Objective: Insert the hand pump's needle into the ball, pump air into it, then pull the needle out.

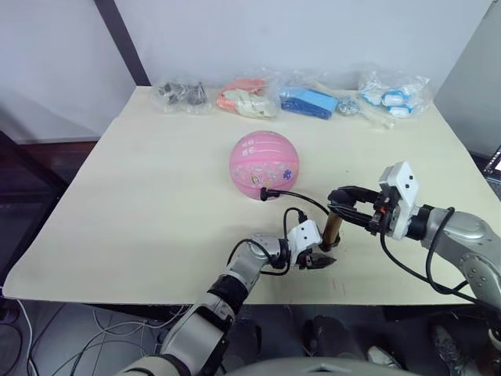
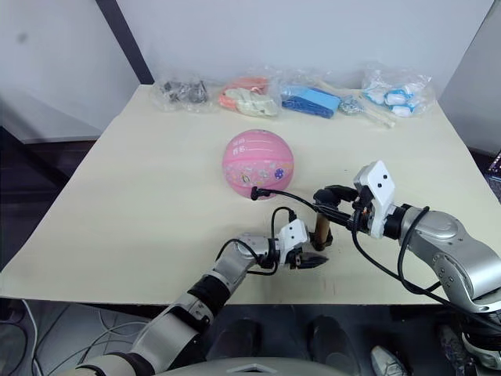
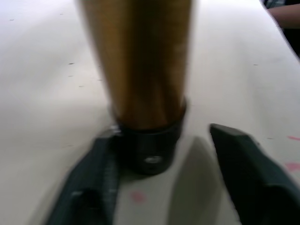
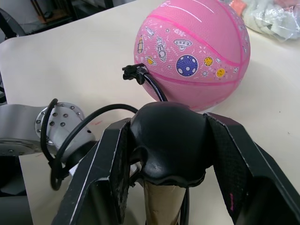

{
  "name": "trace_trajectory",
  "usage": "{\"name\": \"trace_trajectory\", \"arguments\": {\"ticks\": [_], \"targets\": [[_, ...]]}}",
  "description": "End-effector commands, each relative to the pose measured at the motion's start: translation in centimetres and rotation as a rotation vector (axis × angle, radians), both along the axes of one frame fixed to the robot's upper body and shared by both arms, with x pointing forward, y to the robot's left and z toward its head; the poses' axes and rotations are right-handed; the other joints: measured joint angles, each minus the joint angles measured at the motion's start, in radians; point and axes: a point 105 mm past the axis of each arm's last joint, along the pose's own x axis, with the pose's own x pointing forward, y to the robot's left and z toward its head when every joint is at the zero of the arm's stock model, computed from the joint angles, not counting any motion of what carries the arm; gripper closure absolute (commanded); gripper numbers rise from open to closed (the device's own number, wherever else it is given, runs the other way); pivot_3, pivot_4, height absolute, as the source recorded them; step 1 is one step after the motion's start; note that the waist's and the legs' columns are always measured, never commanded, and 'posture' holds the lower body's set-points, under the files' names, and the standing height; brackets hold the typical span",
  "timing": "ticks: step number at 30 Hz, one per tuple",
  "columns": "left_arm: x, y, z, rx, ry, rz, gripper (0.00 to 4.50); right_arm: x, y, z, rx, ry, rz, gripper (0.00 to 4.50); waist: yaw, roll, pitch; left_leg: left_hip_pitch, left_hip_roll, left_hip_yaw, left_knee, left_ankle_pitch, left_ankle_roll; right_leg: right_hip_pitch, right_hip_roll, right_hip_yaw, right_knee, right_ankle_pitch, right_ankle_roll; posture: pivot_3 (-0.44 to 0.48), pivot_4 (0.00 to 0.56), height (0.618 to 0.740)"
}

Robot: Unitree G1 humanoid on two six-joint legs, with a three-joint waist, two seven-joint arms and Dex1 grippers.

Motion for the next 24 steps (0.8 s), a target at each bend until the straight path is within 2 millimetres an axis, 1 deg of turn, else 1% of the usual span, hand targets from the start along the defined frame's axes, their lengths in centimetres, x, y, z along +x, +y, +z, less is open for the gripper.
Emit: {"name": "trace_trajectory", "arguments": {"ticks": [1, 3, 6, 10, 13, 16, 20, 22, 24], "targets": [[0.0, 2.1, 0.6, -0.044, 0.035, 0.035, 0.00, -1.4, 0.5, -4.2, -0.052, 0.206, 0.025, 2.60, -0.003, 0.001, 0.002, 0.000, 0.000, 0.000, 0.000, 0.000, 0.000, 0.000, 0.000, 0.000, 0.000, 0.000, 0.000, 0.000, 0.150, 0.740], [-0.2, 2.9, 1.8, -0.084, 0.027, 0.032, 0.00, -1.4, 0.4, -4.0, -0.054, 0.200, 0.025, 2.60, -0.005, 0.003, 0.005, 0.000, 0.001, 0.000, 0.000, 0.000, 0.000, -0.001, 0.001, 0.000, 0.000, 0.000, 0.000, 0.000, 0.150, 0.740], [-0.2, 4.0, 3.0, -0.114, 0.016, 0.045, 0.00, -1.3, 0.4, -3.6, -0.056, 0.186, 0.025, 2.60, -0.001, 0.008, 0.010, -0.001, 0.001, -0.001, 0.000, 0.000, 0.000, -0.001, 0.001, -0.001, 0.000, -0.001, -0.001, 0.000, 0.150, 0.740], [-0.7, 6.3, 5.7, -0.163, 0.007, 0.047, 0.00, -1.3, 0.6, -2.4, -0.059, 0.150, 0.036, 2.60, 0.003, 0.010, 0.018, -0.002, 0.000, -0.001, -0.001, 0.000, 0.000, -0.002, -0.001, -0.001, 0.000, -0.001, -0.001, 0.000, 0.150, 0.740], [-1.5, 7.6, 7.5, -0.198, 0.020, 0.023, 0.00, -1.3, 0.7, -1.5, -0.063, 0.130, 0.046, 2.60, 0.003, 0.010, 0.020, -0.004, 0.000, -0.001, -0.001, 0.000, 0.000, -0.003, -0.003, -0.001, 0.000, -0.001, -0.001, 0.000, 0.150, 0.740], [-2.3, 8.8, 8.8, -0.223, 0.036, 0.008, 0.00, -1.4, 0.7, -1.0, -0.071, 0.116, 0.054, 2.60, 0.002, 0.010, 0.023, -0.004, 0.000, -0.001, -0.001, 0.000, 0.000, -0.003, -0.003, -0.001, 0.000, -0.001, -0.001, 0.000, 0.150, 0.740], [-3.3, 11.1, 10.7, -0.241, 0.054, -0.001, 0.00, -1.5, 0.6, 0.1, -0.096, 0.087, 0.068, 2.60, 0.003, 0.011, 0.030, -0.005, 0.000, -0.001, -0.001, 0.000, 0.000, -0.004, -0.004, -0.001, 0.000, -0.001, -0.001, 0.000, 0.150, 0.740], [-4.0, 12.0, 11.4, -0.249, 0.060, -0.015, 0.00, -1.6, 0.6, 0.5, -0.108, 0.077, 0.076, 2.60, 0.003, 0.012, 0.033, -0.008, 0.000, -0.001, -0.001, 0.000, 0.000, -0.007, -0.004, -0.001, 0.000, -0.001, -0.001, 0.000, 0.150, 0.740], [-4.3, 13.1, 11.9, -0.245, 0.066, -0.011, 0.00, -1.6, 0.5, 1.1, -0.117, 0.065, 0.080, 2.60, 0.004, 0.013, 0.035, -0.009, 0.000, -0.001, -0.001, 0.000, 0.000, -0.008, -0.004, -0.001, 0.000, -0.001, -0.001, 0.000, 0.150, 0.740]]}}
